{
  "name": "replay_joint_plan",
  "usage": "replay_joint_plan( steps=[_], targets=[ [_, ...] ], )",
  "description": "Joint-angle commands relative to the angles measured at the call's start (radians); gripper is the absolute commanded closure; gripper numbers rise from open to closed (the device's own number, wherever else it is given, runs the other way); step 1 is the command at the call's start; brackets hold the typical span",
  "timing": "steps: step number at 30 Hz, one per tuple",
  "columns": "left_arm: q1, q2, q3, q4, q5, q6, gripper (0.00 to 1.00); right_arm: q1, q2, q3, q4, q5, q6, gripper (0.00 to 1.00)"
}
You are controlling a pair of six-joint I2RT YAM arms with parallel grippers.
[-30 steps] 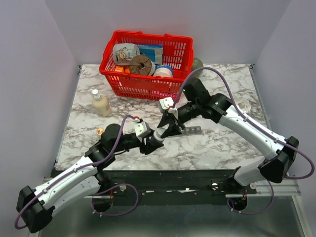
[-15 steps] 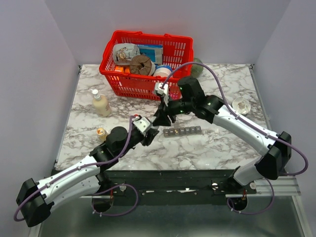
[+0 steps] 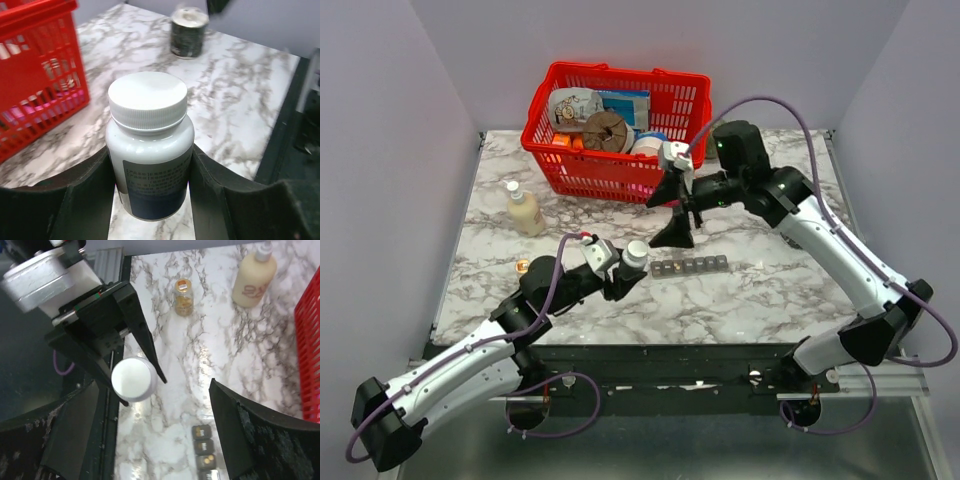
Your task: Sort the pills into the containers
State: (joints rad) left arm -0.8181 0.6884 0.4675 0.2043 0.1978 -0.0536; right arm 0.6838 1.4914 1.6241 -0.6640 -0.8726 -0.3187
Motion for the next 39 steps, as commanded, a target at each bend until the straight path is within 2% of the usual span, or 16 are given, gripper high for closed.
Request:
replay_joint_plan(
  steps=[1,2,3,4,5,7,15,21,25,27,28,32,33,36,37,39],
  targets=[
    [0.017,-0.035,0.043,-0.057,0.309,-0.037,1.00,-0.006,-0.077,-0.003,-0.349,-0.276,-0.582,0.00],
    [0.023,-0.030,0.049,-0.057,0.419,-0.044,1.00,-0.003,-0.082,-0.013,-0.438,-0.304,-0.732,0.00],
    [0.030,-0.009,0.068,-0.057,0.481,-0.052,1.00,0.000,-0.077,-0.004,-0.541,-0.342,-1.025,0.00],
    [0.034,0.008,0.077,-0.052,0.535,-0.064,1.00,0.014,-0.066,0.002,-0.671,-0.342,-1.107,0.00],
    [0.036,0.023,0.086,-0.048,0.628,-0.083,1.00,0.029,-0.050,0.011,-0.695,-0.332,-1.134,0.00],
    [0.036,0.068,0.111,-0.052,0.685,-0.092,1.00,0.065,-0.033,0.026,-0.768,-0.330,-1.200,0.01],
    [0.036,0.152,0.158,-0.060,0.743,-0.074,1.00,0.132,-0.040,-0.032,-0.625,-0.284,-1.018,0.07],
    [0.036,0.169,0.166,-0.074,0.727,-0.055,1.00,0.141,-0.042,-0.052,-0.562,-0.253,-0.926,0.21],
    [0.036,0.163,0.164,-0.072,0.706,-0.051,1.00,0.148,-0.033,-0.056,-0.519,-0.218,-0.860,0.39],
    [0.036,0.152,0.168,-0.085,0.657,-0.040,1.00,0.148,-0.031,-0.062,-0.494,-0.207,-0.786,0.46],
    [0.036,0.149,0.169,-0.095,0.629,-0.031,1.00,0.149,-0.031,-0.066,-0.449,-0.201,-0.745,0.53],
    [0.036,0.100,0.158,-0.105,0.395,0.011,1.00,0.148,-0.031,-0.079,-0.359,-0.149,-0.562,0.61],
    [0.036,0.067,0.145,-0.077,0.270,0.015,1.00,0.149,-0.023,-0.079,-0.350,-0.111,-0.496,0.61],
    [0.034,0.004,0.099,0.068,0.041,-0.012,1.00,0.149,-0.010,-0.104,-0.274,-0.019,-0.322,0.66],
    [0.033,-0.009,0.062,0.110,-0.092,-0.031,1.00,0.148,-0.010,-0.113,-0.231,-0.002,-0.288,0.68],
    [0.031,-0.020,0.033,0.220,-0.190,-0.046,1.00,0.146,-0.008,-0.148,-0.166,0.076,-0.136,0.71]
  ],
)
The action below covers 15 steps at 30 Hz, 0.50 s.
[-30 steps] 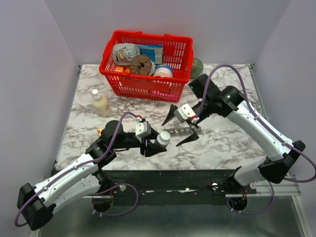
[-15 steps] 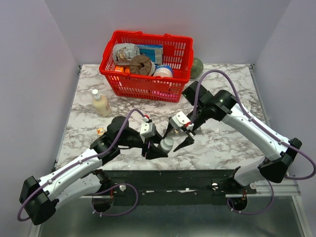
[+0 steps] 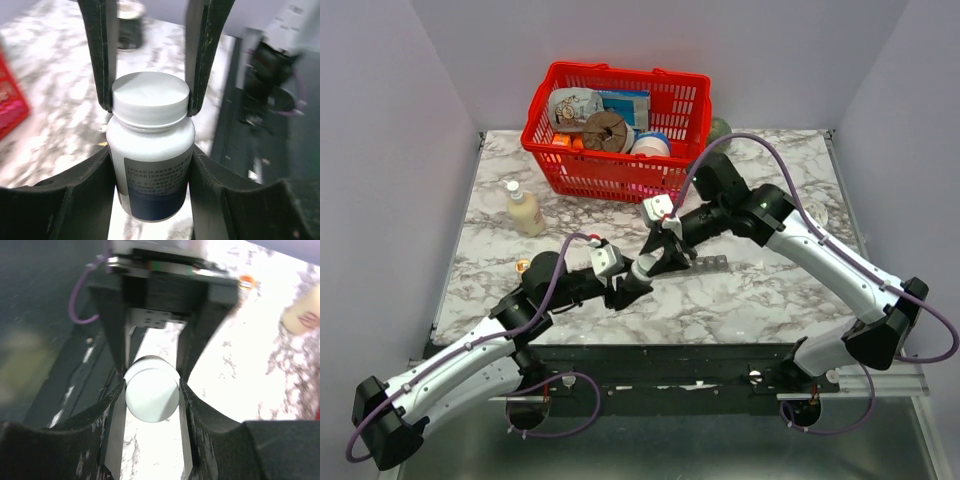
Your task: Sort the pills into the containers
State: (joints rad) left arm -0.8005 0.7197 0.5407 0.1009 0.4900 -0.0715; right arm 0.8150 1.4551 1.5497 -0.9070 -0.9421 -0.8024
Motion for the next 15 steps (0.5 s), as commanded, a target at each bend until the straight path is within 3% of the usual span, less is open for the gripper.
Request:
replay_joint_plan(
  steps=[1,7,10,12,13,15],
  targets=[
    [0.009,-0.046,-0.051,0.344,-0.580,-0.031,1.00,0.015,0.034,-0.083,0.136,0.176,0.389,0.70],
    [-0.005,0.064,-0.027,0.379,-0.642,0.018,1.00,0.007,0.079,-0.106,0.246,0.307,0.647,0.70],
    [-0.003,0.087,-0.050,0.379,-0.624,0.033,1.00,0.004,0.099,-0.105,0.258,0.290,0.695,0.68],
    [-0.002,0.077,-0.068,0.373,-0.578,0.030,1.00,0.001,0.102,-0.096,0.258,0.238,0.680,0.57],
    [-0.002,0.070,-0.076,0.359,-0.556,0.026,1.00,-0.004,0.099,-0.083,0.255,0.226,0.668,0.41],
    [0.003,0.049,-0.087,0.326,-0.466,0.024,1.00,-0.020,0.077,-0.063,0.249,0.146,0.610,0.21]
  ],
)
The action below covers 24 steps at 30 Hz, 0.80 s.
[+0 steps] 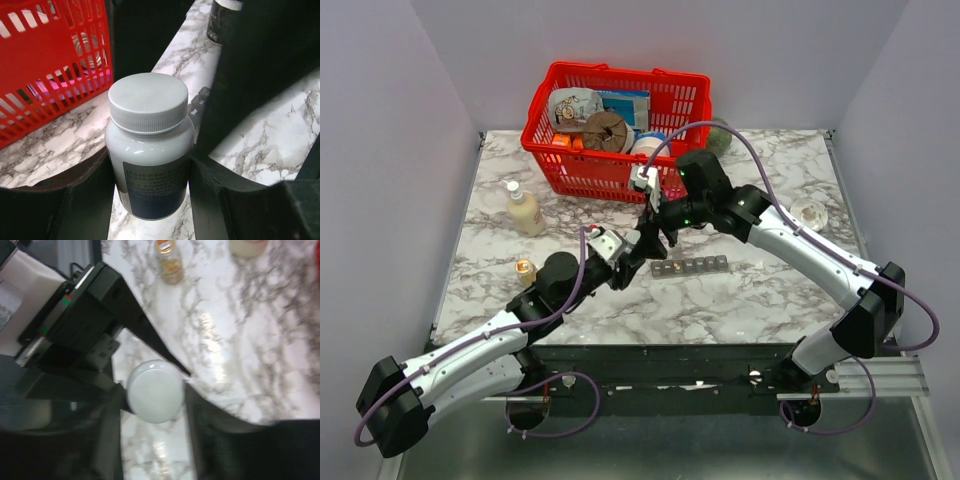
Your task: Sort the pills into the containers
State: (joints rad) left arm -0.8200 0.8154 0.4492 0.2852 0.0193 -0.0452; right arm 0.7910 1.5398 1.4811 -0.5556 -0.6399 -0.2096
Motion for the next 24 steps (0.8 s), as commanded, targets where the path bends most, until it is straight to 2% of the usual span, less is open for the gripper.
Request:
replay_joint_plan(
  steps=[1,2,5,6,8,9,10,11,14,17,24],
  targets=[
    [0.025,-0.056,-0.004,0.129,0.045,-0.008,1.00,-0.013,-0.012,0.025,-0.133,-0.181,-0.013,0.08],
    [0.028,-0.064,-0.010,0.118,0.094,-0.010,1.00,-0.024,-0.018,0.071,-0.157,-0.213,-0.054,0.02],
    [0.030,-0.087,-0.012,0.056,0.240,-0.016,1.00,-0.050,-0.046,0.151,-0.242,-0.299,-0.221,0.00],
    [0.032,-0.078,0.012,0.014,0.374,-0.022,1.00,-0.056,-0.097,0.133,-0.272,-0.373,-0.467,0.00],
    [0.038,-0.061,0.029,-0.013,0.523,-0.027,1.00,-0.055,-0.136,0.125,-0.395,-0.435,-0.653,0.00],
    [0.042,-0.053,0.048,-0.026,0.575,-0.030,1.00,-0.055,-0.129,0.139,-0.479,-0.496,-0.885,0.00],
    [0.054,-0.044,0.057,-0.027,0.687,-0.039,1.00,-0.055,-0.118,0.143,-0.632,-0.524,-0.981,0.00],
    [0.058,-0.026,0.065,-0.032,0.727,-0.060,1.00,-0.055,-0.116,0.139,-0.665,-0.543,-1.037,0.00],
    [0.068,0.007,0.088,-0.023,0.838,-0.091,1.00,-0.044,-0.116,0.090,-0.702,-0.580,-1.105,0.00],
    [0.070,0.036,0.103,0.005,0.889,-0.108,1.00,-0.022,-0.101,0.067,-0.713,-0.560,-1.107,0.02],
    [0.071,0.094,0.128,0.061,0.946,-0.147,1.00,-0.001,-0.073,0.064,-0.665,-0.537,-1.018,0.13]
  ],
)
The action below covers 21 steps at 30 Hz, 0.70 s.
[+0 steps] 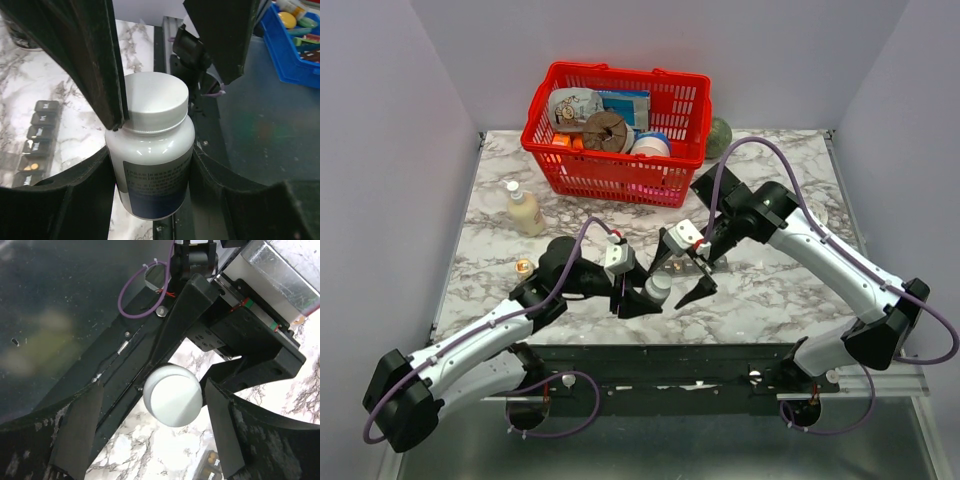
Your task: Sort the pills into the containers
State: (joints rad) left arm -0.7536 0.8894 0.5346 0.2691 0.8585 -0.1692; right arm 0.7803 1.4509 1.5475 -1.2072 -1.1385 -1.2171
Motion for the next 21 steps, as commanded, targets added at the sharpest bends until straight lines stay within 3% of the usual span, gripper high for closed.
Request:
replay_joint_plan(
  steps=[1,8,9,13,17,20,21],
  targets=[
    [0.005,0.023,0.042,0.081,0.109,-0.027,1.00,0.010,0.016,-0.003,-0.002,-0.037,-0.001,0.15],
    [0.011,0.013,0.039,0.078,0.076,-0.013,1.00,0.011,0.014,-0.013,0.040,-0.024,0.076,0.37],
    [0.013,0.006,0.033,0.078,0.057,-0.012,1.00,0.010,0.011,-0.024,0.057,-0.014,0.124,0.47],
    [0.013,-0.030,0.025,0.073,-0.080,0.010,1.00,0.011,0.000,-0.062,0.173,0.020,0.255,0.62],
    [-0.006,-0.118,-0.019,0.156,-0.359,0.045,1.00,0.010,0.002,-0.112,0.320,0.097,0.485,0.70],
    [-0.044,-0.133,-0.030,0.203,-0.643,0.114,1.00,0.008,0.026,-0.127,0.426,0.218,0.693,0.73],
    [-0.056,-0.132,-0.042,0.253,-0.799,0.131,1.00,0.008,0.040,-0.135,0.466,0.317,0.844,0.72]
  ],
)
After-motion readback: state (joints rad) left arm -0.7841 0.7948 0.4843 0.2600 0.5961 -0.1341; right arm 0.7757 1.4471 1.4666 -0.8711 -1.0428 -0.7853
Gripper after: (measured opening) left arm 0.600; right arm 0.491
